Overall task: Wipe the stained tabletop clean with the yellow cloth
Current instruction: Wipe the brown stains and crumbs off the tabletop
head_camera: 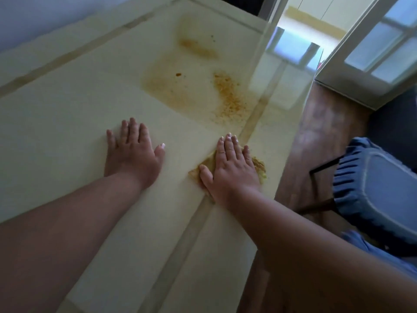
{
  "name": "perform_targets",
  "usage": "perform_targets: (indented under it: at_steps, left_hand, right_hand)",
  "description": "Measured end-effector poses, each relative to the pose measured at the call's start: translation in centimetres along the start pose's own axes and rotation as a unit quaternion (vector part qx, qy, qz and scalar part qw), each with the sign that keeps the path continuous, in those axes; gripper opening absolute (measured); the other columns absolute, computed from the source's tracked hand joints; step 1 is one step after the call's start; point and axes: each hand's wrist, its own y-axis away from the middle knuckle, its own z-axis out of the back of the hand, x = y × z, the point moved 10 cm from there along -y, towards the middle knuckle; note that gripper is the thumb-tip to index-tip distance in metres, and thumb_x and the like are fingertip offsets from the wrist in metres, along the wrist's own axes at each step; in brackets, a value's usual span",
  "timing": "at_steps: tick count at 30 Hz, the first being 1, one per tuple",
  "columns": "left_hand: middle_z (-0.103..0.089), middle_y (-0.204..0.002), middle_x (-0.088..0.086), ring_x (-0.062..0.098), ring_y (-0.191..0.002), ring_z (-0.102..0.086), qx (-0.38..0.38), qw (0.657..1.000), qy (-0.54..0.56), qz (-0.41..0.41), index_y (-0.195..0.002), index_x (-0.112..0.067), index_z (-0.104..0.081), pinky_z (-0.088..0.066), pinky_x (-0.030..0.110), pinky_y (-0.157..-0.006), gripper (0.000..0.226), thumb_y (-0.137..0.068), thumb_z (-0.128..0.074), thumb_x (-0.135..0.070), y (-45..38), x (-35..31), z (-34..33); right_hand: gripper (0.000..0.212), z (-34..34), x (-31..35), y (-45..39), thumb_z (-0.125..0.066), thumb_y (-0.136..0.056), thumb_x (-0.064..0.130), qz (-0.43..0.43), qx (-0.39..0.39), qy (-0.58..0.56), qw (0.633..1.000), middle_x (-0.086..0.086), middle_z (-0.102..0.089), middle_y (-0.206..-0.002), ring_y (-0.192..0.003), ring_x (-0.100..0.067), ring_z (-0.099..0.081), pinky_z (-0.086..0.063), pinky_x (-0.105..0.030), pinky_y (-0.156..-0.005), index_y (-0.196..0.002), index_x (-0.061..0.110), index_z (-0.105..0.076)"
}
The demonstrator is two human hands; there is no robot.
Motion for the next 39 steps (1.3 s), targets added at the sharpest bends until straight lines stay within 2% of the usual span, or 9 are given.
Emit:
perform_targets:
  at_steps: [7,16,30,39]
  left_hand:
    - [-0.01,-0.176,0.014,0.028,-0.163,-0.006,-0.023,1.0,-0.009,0.007,-0.165,-0.007,-0.019,-0.003,0.056,-0.13,0.092,-0.095,-0.013,-0.067,-0.3,0.4,0.0]
    - [-0.009,-0.176,0.016,0.03,-0.163,-0.006,-0.017,0.999,-0.033,0.013,-0.165,-0.006,-0.018,-0.004,0.057,-0.13,0.096,-0.092,-0.009,-0.067,-0.7,0.6,-0.1]
    - [-0.022,-0.17,0.027,0.041,-0.16,-0.018,-0.046,0.998,-0.039,-0.005,-0.159,0.005,-0.031,-0.011,0.066,-0.126,0.088,-0.097,-0.026,-0.056,-0.5,-0.1,-0.2]
    - [-0.021,-0.171,0.026,0.039,-0.161,-0.017,-0.037,0.999,-0.031,0.001,-0.16,0.004,-0.031,-0.014,0.065,-0.126,0.086,-0.097,-0.03,-0.055,-0.4,0.1,-0.3]
  right_hand:
    - [0.104,-0.2,-7.1,2.6,-0.003,-0.094,0.076,0.011,0.009,0.006,1.0,-0.006,0.025,-0.182,-0.165,-0.019,0.031,0.019,-0.045,-0.134,-0.174,0.013,0.015]
    - [0.106,0.3,-10.5,-2.0,-0.003,-0.094,0.077,-0.033,0.005,0.023,0.999,-0.01,0.02,-0.184,-0.167,-0.022,0.026,0.014,-0.049,-0.136,-0.175,0.011,0.013]
    - [0.106,1.8,-6.6,-8.7,0.004,-0.091,0.075,-0.034,0.02,0.036,0.999,-0.013,0.025,-0.182,-0.166,-0.025,0.03,0.013,-0.051,-0.136,-0.173,0.009,0.017]
    - [0.103,2.7,0.4,-15.9,-0.003,-0.097,0.073,0.03,0.021,0.039,0.999,-0.016,0.025,-0.182,-0.166,-0.028,0.03,0.013,-0.053,-0.135,-0.173,0.006,0.016]
